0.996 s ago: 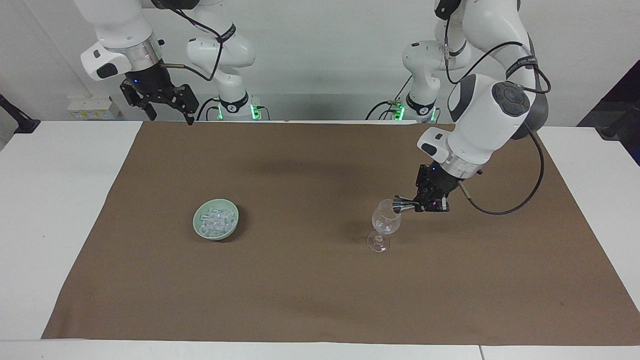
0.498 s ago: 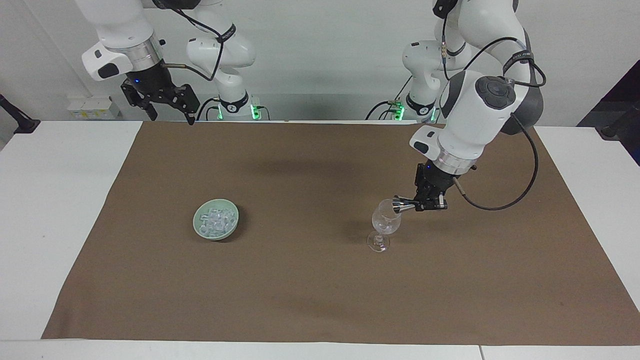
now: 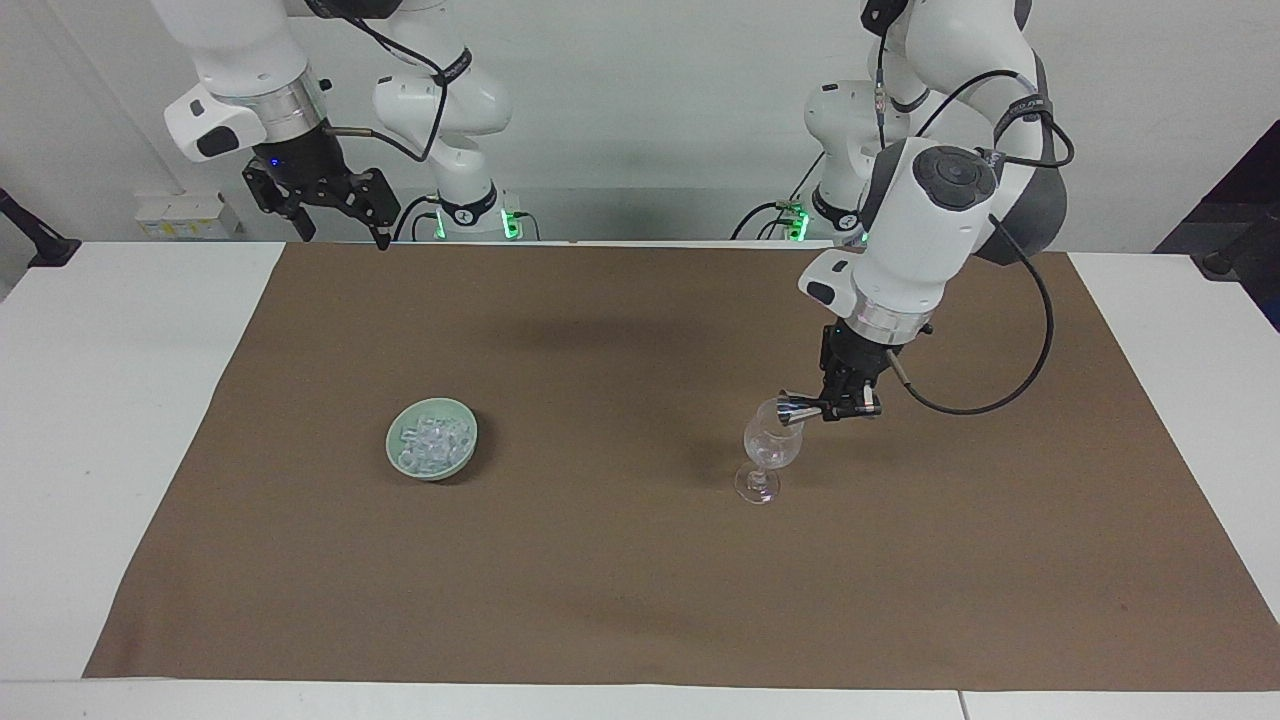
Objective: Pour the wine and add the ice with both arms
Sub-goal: 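Raise the silver cup away while the right gripper reaches the ice bowl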
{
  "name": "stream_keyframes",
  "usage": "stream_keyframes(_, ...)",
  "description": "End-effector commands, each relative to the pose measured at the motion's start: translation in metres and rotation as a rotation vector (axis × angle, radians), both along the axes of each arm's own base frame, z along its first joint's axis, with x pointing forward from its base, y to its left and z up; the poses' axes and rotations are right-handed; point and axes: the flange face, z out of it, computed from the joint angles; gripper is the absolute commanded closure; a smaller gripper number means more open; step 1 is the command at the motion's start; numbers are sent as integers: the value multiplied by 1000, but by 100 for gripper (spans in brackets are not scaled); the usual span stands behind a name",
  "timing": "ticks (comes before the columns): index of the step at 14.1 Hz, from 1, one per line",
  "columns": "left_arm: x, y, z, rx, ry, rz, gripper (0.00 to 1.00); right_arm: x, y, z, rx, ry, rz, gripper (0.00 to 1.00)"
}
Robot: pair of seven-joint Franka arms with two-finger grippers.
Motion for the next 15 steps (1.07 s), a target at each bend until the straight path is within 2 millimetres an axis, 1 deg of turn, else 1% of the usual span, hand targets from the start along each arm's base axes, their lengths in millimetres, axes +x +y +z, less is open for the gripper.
stream_keyframes(1, -4, 0, 8, 38, -16, 11, 100, -4, 1, 1, 11, -9, 23, 0)
stream_keyframes(3, -6, -4, 7, 42, -16, 1, 100, -1, 2, -2, 10, -35, 26, 0)
stream_keyframes(4, -5, -3, 6, 43, -15, 3, 100, 2, 3, 0, 12, -58, 26, 0)
stream_keyframes(6, -5, -4, 6, 42, -16, 3, 100, 5, 13, 1, 13, -82, 42, 0)
stream_keyframes(8, -5, -3, 7, 50, -16, 2, 100, 6, 15, 0, 16, -84, 44, 0)
stream_keyframes(10, -5, -1, 11, 65, -23, 0, 100, 9, 15, -9, 18, -72, 42, 0)
stream_keyframes(11, -3, -1, 21, 49, -36, 4, 100, 12, 15, -13, 18, -90, 44, 0)
stream_keyframes(12, -1, 3, 24, 45, -42, 13, 100, 15, 15, -21, 20, -95, 45, 0)
stream_keyframes(14, -1, 3, 27, 30, -46, 24, 100, 17, 15, -32, 20, -96, 46, 0)
stream_keyframes(15, 1, 6, 27, 11, -38, 42, 100, 19, 15, -33, 20, -105, 44, 0)
